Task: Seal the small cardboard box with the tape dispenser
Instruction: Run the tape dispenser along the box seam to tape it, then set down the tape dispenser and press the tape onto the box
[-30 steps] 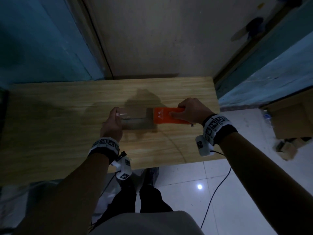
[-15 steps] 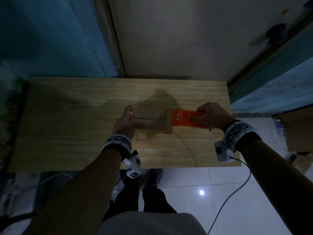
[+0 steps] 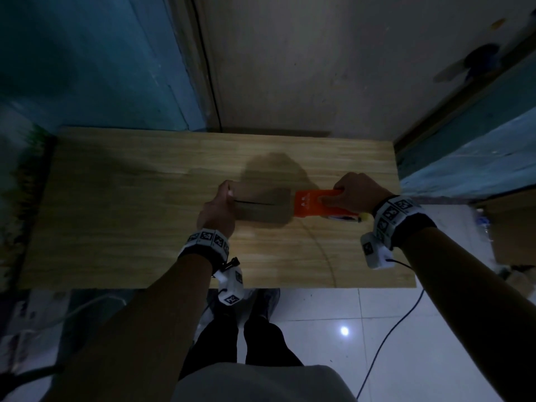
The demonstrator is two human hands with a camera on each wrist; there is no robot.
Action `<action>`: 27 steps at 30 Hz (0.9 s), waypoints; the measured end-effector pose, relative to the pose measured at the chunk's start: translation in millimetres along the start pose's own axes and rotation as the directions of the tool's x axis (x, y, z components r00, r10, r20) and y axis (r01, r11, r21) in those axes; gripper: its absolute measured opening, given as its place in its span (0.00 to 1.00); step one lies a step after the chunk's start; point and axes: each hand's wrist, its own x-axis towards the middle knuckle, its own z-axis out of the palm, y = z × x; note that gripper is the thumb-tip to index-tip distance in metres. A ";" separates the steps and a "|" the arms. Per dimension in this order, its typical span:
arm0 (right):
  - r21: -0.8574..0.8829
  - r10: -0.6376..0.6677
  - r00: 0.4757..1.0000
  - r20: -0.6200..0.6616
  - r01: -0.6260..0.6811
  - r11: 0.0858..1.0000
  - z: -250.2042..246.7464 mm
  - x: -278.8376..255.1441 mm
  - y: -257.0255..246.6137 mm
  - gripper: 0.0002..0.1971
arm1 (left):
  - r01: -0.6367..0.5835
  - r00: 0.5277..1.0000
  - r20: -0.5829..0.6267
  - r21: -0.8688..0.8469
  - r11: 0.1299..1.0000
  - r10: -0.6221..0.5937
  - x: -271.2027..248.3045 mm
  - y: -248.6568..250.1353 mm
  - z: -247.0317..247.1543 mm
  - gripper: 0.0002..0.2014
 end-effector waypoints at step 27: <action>0.185 0.288 0.958 -0.008 -0.281 0.942 45.9 -8.5 -27.1 0.27 | -0.024 1.000 0.010 -0.102 0.994 0.025 6.0 -2.0 1.5 0.23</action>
